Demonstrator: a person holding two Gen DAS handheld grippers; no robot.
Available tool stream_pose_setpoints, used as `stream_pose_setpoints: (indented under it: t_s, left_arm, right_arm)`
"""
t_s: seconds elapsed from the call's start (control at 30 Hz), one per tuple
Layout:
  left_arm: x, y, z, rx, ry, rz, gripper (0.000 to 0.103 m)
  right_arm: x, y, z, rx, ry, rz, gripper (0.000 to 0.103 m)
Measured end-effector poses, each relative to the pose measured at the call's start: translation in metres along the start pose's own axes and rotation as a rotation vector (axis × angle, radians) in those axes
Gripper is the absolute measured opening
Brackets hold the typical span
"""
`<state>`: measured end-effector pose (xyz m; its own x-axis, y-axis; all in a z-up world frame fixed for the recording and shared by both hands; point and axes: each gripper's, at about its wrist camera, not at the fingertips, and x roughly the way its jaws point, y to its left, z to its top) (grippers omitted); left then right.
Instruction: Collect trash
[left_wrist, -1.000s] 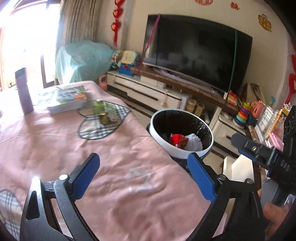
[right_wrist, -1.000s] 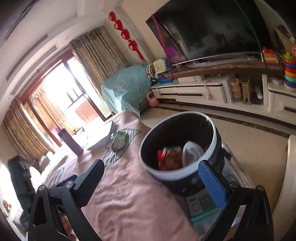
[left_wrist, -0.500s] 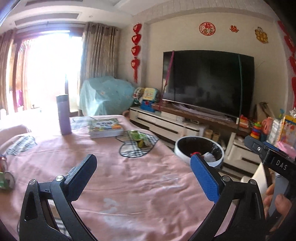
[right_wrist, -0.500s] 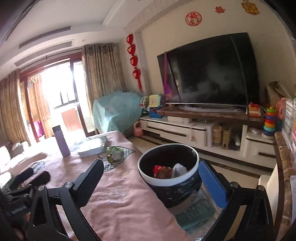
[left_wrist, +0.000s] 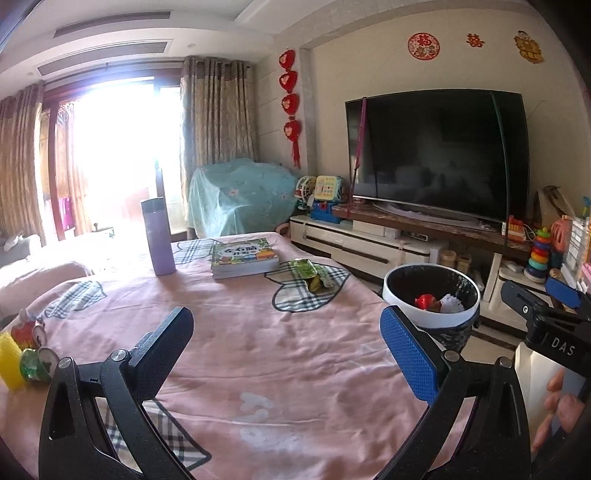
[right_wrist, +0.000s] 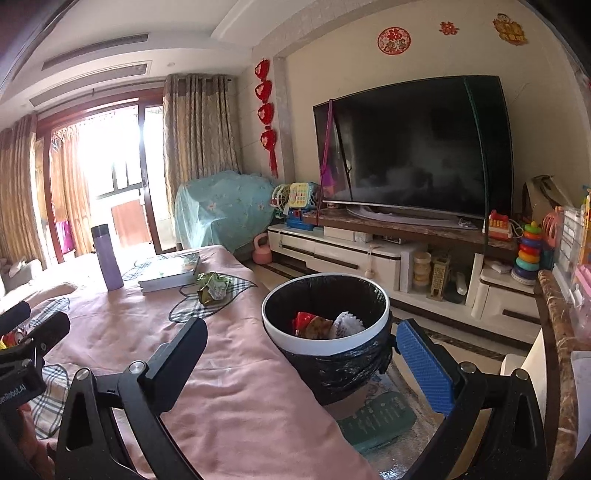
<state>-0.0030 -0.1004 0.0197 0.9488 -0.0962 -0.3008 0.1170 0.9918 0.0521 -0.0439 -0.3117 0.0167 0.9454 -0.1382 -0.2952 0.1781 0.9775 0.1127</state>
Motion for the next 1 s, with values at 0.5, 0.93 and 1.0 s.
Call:
stream_pose_setpoints:
  t_s: [0.5,0.93,1.0]
  left_arm:
    - [-0.004,-0.001,0.000,0.001,-0.002,0.008,0.103]
    - [-0.011,-0.003,-0.001,0.008,-0.013,0.023,0.103]
    - [-0.010,-0.002,-0.001,0.005,-0.013,0.023,0.103]
  right_arm:
    - [-0.007,0.005,0.002,-0.013,-0.019,0.017,0.103]
    - [-0.010,0.006,0.003,-0.007,-0.032,0.032,0.103]
    - [-0.011,0.005,0.003,-0.005,-0.032,0.032,0.103]
